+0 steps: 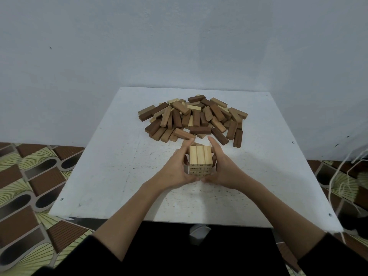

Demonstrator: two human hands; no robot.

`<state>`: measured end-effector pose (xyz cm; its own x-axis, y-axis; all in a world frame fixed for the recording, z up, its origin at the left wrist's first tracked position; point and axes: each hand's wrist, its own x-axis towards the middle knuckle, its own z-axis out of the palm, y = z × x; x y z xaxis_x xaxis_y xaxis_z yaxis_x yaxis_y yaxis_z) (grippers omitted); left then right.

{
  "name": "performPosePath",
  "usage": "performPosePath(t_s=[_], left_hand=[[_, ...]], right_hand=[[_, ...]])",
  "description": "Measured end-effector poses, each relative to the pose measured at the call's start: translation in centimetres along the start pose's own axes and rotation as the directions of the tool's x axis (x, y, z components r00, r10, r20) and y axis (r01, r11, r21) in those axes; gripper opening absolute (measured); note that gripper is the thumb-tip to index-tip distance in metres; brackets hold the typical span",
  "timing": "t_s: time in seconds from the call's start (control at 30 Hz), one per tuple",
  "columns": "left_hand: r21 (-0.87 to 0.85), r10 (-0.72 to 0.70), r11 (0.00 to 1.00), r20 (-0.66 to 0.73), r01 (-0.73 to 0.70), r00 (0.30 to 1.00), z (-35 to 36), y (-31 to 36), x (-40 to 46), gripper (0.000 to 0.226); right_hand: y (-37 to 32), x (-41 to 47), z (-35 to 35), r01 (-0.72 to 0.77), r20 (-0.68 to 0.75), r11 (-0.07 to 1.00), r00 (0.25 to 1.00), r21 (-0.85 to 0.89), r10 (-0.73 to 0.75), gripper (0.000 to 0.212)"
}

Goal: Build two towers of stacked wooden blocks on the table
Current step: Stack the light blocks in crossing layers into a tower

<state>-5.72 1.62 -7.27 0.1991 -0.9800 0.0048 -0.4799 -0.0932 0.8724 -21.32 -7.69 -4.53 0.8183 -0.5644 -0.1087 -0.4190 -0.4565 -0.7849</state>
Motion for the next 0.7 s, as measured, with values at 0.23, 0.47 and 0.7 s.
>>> performPosePath(t_s=[0.23,0.47,0.7], left_hand=[[0.021,0.029,0.999,-0.009,-0.029,1.0,0.05,0.15,0.11,0.106],[-0.026,0.012,1.0,-0.002,-0.012,1.0,-0.05,0.55,0.02,0.105],[-0.01,-0.02,1.0,0.048,0.02,0.999,-0.17,0.19,0.02,0.111]], right_hand=[[0.03,-0.02,0.05,0.007,0.006,1.0,1.0,0.014,-0.007,0.113],[0.04,0.07,0.13,-0.001,-0.002,1.0,1.0,0.026,0.001,0.112],[0.62,0.13,0.13,-0.022,0.028,0.999,0.999,-0.028,0.023,0.117]])
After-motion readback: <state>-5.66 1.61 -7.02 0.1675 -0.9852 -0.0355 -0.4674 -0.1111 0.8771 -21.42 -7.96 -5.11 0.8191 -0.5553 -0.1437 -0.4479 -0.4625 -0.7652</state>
